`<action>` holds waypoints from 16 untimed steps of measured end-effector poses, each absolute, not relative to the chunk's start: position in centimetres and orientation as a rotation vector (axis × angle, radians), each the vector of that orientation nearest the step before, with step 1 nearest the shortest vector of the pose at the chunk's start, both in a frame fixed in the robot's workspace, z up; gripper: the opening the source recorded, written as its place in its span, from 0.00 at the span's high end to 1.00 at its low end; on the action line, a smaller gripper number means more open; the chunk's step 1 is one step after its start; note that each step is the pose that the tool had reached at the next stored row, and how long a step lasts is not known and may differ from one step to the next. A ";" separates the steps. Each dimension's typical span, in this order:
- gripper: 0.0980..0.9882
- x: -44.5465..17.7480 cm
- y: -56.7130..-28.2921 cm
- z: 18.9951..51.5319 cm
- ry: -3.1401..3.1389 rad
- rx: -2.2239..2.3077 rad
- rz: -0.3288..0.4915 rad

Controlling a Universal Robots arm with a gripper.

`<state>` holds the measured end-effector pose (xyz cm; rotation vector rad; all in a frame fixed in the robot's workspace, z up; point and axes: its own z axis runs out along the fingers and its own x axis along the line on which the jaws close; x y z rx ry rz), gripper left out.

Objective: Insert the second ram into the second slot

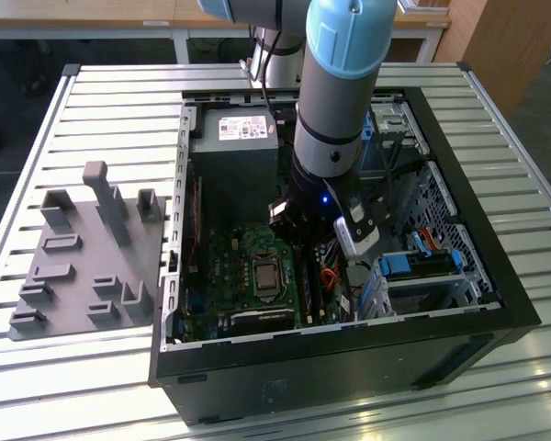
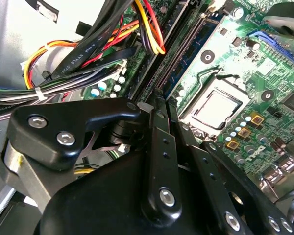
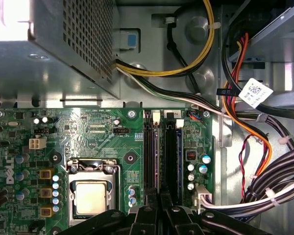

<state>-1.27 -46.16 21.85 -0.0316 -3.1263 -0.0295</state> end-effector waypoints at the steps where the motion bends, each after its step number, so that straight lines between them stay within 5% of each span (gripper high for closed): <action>1: 0.96 -1.3 -46.2 21.8 -3.126 -0.032 -0.030; 16: 0.96 -1.3 -46.2 21.4 -3.126 -0.032 -0.029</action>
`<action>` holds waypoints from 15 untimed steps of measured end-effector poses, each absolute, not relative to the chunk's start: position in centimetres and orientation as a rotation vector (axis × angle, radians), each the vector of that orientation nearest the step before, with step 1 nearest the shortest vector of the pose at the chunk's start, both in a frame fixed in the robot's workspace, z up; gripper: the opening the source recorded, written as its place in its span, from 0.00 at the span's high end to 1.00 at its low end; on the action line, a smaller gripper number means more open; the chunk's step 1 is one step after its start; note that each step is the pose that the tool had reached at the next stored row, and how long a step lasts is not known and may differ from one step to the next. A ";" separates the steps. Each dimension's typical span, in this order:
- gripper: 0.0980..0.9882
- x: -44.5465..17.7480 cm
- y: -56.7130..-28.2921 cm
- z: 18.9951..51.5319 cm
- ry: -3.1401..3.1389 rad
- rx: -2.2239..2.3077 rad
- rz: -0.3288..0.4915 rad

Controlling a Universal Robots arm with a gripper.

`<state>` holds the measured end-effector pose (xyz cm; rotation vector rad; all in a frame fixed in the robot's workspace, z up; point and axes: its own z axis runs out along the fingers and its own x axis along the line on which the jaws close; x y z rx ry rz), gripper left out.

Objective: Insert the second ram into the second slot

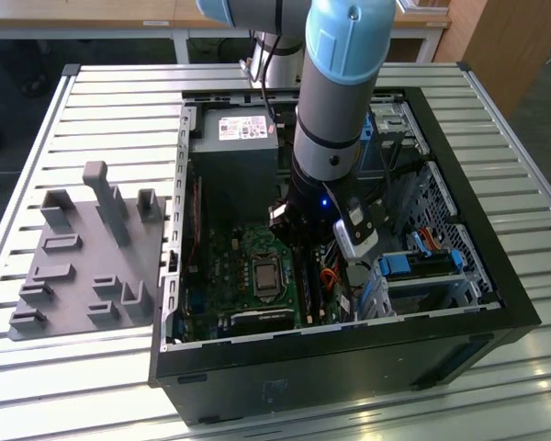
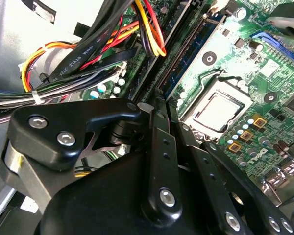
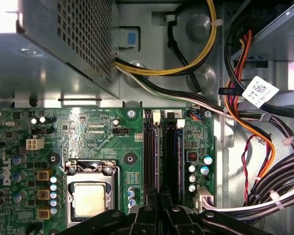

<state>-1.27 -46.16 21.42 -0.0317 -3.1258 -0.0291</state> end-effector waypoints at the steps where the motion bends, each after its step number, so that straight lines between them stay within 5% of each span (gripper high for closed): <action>1: 0.96 -1.3 -46.2 21.4 -3.126 -0.032 -0.029; 10: 0.96 -1.3 -46.2 21.2 -3.126 -0.032 -0.029; 15: 0.87 -1.3 -46.2 21.2 -3.126 -0.032 -0.029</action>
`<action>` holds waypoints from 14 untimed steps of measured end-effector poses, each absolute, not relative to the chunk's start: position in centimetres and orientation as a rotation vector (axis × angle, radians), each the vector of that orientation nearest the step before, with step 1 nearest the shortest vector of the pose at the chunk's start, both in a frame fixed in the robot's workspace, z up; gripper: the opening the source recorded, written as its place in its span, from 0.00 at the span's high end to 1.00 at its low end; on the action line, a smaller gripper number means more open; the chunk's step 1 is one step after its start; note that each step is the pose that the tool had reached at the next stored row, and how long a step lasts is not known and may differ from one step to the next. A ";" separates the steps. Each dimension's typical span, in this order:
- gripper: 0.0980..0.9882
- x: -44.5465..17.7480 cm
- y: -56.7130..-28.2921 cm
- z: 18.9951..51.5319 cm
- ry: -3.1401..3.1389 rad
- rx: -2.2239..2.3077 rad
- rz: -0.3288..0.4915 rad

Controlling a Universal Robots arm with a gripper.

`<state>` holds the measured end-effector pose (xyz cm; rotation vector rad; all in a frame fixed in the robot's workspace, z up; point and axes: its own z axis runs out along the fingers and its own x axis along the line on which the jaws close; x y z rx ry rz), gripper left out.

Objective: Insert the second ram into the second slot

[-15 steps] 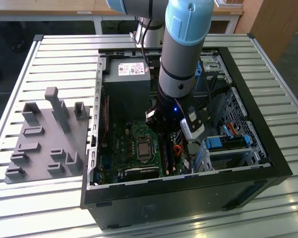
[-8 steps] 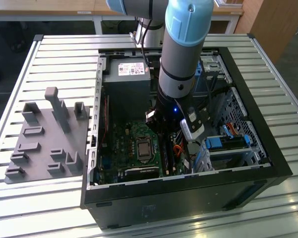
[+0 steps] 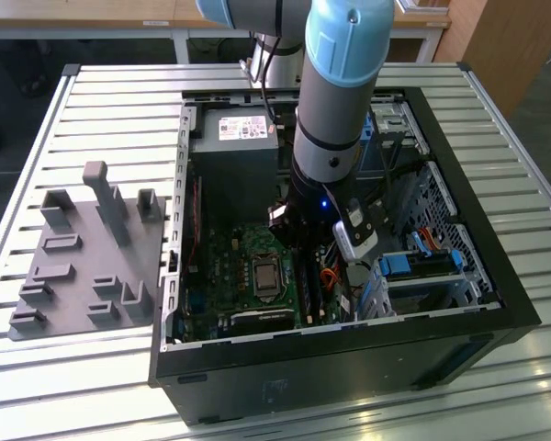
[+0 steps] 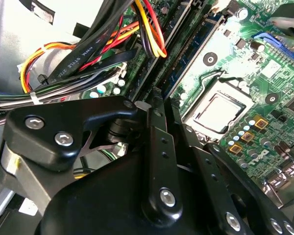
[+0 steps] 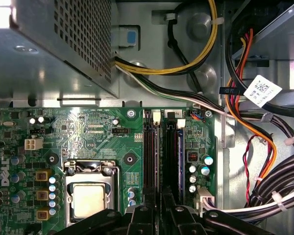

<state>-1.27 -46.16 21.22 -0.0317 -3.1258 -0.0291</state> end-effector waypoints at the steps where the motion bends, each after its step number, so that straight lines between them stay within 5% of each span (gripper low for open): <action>1: 0.87 -1.3 -46.2 21.2 -3.126 -0.032 -0.029; 14: 0.87 -1.3 -46.2 22.5 -3.126 -0.032 -0.029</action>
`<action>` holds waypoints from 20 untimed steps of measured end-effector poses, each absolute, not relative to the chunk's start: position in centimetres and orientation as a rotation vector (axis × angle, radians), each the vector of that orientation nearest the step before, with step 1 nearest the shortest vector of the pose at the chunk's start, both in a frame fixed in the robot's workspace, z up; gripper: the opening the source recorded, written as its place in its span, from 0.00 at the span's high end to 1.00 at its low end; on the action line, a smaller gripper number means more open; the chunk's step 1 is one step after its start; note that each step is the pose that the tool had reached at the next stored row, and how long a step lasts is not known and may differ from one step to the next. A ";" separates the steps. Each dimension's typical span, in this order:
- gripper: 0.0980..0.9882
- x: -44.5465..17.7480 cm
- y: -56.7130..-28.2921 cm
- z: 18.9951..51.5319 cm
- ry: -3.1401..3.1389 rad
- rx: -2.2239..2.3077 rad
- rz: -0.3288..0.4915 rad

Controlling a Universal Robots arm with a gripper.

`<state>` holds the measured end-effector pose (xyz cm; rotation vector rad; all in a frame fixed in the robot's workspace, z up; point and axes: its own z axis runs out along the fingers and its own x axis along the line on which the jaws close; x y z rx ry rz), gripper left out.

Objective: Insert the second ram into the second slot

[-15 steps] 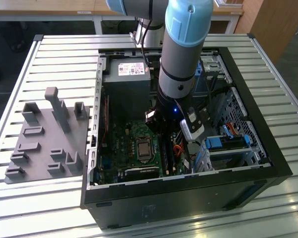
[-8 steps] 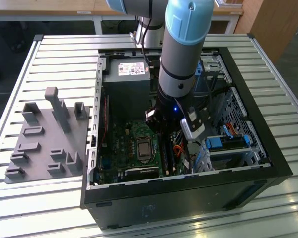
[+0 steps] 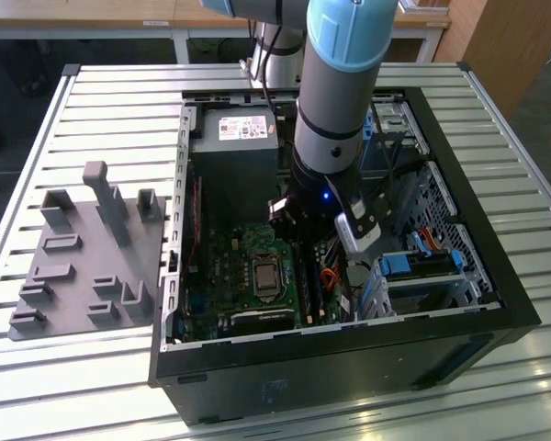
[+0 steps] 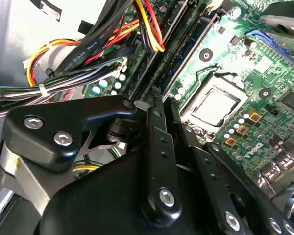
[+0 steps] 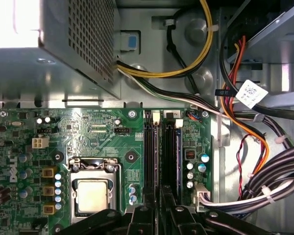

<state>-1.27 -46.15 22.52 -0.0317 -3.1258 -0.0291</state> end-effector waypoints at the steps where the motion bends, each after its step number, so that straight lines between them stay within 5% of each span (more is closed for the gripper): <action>1: 0.87 -1.3 -46.1 22.6 -3.126 -0.032 -0.029; 6: 0.99 -1.3 -46.1 22.6 -3.126 -0.032 -0.029; 20: 0.99 -1.3 -46.1 21.7 -3.126 -0.032 -0.028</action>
